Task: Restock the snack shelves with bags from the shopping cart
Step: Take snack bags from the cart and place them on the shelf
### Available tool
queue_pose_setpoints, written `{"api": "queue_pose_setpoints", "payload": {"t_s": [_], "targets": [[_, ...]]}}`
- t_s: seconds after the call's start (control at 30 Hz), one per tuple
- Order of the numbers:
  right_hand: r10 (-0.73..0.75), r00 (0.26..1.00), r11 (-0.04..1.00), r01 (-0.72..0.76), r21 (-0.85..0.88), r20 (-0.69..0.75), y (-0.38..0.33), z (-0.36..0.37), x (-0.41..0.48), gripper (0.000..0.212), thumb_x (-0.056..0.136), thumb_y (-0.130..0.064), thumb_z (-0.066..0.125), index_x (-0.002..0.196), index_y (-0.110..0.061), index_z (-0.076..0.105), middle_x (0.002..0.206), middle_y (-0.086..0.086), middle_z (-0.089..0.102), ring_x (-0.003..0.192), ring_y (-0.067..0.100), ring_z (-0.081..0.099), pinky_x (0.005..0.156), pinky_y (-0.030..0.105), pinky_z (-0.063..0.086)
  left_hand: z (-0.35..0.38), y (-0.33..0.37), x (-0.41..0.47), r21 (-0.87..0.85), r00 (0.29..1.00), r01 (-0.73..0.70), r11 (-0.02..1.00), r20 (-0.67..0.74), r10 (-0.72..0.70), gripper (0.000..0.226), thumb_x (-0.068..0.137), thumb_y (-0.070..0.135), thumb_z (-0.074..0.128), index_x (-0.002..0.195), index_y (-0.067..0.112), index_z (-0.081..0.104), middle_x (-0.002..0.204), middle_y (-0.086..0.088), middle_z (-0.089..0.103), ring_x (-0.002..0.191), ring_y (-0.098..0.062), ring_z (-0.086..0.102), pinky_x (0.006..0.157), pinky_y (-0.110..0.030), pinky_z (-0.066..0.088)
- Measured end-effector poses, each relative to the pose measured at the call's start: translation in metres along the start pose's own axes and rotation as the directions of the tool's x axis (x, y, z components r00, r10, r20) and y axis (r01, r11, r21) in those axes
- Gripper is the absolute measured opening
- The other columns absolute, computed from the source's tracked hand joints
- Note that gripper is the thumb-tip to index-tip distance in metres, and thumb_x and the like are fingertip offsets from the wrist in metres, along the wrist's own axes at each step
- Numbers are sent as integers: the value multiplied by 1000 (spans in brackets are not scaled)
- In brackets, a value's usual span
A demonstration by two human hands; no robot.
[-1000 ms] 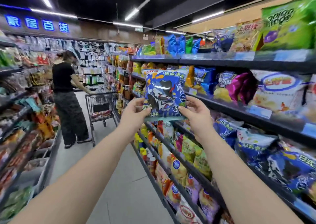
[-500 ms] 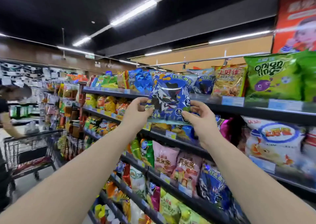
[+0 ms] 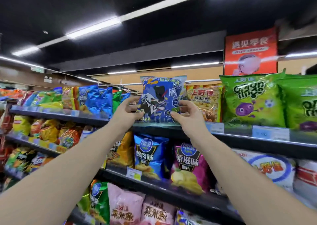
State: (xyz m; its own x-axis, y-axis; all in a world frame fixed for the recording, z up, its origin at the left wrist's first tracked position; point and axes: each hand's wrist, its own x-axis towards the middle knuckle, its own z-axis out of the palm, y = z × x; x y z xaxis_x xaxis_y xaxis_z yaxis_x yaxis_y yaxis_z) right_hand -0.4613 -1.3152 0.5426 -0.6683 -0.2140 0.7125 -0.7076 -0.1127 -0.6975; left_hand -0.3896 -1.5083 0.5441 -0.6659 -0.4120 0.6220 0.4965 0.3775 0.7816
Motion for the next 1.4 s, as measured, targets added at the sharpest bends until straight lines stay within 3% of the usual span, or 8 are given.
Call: {"api": "queue_pose_setpoints", "payload": {"t_s": [0.23, 0.37, 0.47, 0.73, 0.87, 0.97, 1.13, 1.4], "targets": [[-38, 998, 970, 25, -243, -48, 8, 3, 59, 38, 87, -11, 71, 116, -26, 52, 108, 0, 57, 80, 2, 51, 63, 15, 42, 17, -19, 71, 55, 993, -91, 994, 73, 87, 67, 85, -13, 64, 137, 23, 45, 99, -4, 61, 70, -2, 61, 55, -10, 49], [-53, 998, 913, 33, -406, -40, 15, 11, 71, 76, 85, -8, 71, 145, -31, 30, 102, 7, 63, 85, 17, 62, 72, 32, 55, 13, -33, 99, 119, 974, -133, 984, 200, 108, 94, 80, -12, 70, 144, 45, 33, 116, -12, 59, 81, -19, 68, 71, -39, 61], [-50, 999, 839, 42, -542, -1, 12, 21, 70, 76, 92, -24, 65, 150, -40, 18, 108, -2, 61, 87, 16, 56, 81, 33, 51, 2, -38, 117, 113, 946, -152, 982, 305, 111, 97, 79, -9, 71, 138, 58, 36, 126, -13, 52, 88, -28, 65, 76, -43, 60], [19, 996, 686, -78, -723, -89, 6, 50, 86, 69, 95, -22, 62, 152, -29, 23, 154, -2, 36, 115, 22, 58, 69, 21, 44, -6, -43, 150, 140, 899, -125, 982, 434, 53, 46, 94, 34, 63, 135, 47, 46, 118, 1, 49, 101, -19, 56, 71, -33, 54], [49, 988, 658, -143, -739, -147, 13, 60, 93, 70, 89, -16, 69, 147, -25, 30, 146, 5, 45, 106, 22, 58, 69, 22, 42, 0, -50, 163, 159, 894, -206, 966, 433, 119, 44, 92, 24, 66, 129, 39, 48, 121, -10, 54, 74, -18, 54, 61, -31, 51], [64, 983, 629, -173, -758, -171, 19, 65, 93, 66, 87, -11, 71, 140, -28, 36, 124, 6, 59, 83, 17, 57, 62, 24, 46, 1, -58, 169, 203, 889, -205, 958, 448, 95, 51, 88, 19, 72, 128, 36, 45, 120, -15, 54, 94, -29, 61, 78, -42, 54], [83, 978, 560, -206, -803, -193, 21, 66, 81, 60, 89, -8, 63, 139, -31, 39, 88, 1, 56, 65, 16, 55, 50, 28, 45, -3, -70, 169, 209, 835, -174, 962, 549, 32, 53, 85, 22, 75, 126, 33, 43, 94, -4, 51, 80, -17, 53, 64, -28, 44], [-30, 973, 487, -186, -853, -229, 25, 72, 65, 51, 95, -22, 59, 143, -23, 43, 99, -3, 52, 88, 17, 52, 71, 30, 41, 6, -76, 163, 160, 822, -237, 958, 558, 111, 48, 86, 24, 75, 123, 34, 47, 106, -4, 53, 90, -20, 56, 78, -32, 46]]}}
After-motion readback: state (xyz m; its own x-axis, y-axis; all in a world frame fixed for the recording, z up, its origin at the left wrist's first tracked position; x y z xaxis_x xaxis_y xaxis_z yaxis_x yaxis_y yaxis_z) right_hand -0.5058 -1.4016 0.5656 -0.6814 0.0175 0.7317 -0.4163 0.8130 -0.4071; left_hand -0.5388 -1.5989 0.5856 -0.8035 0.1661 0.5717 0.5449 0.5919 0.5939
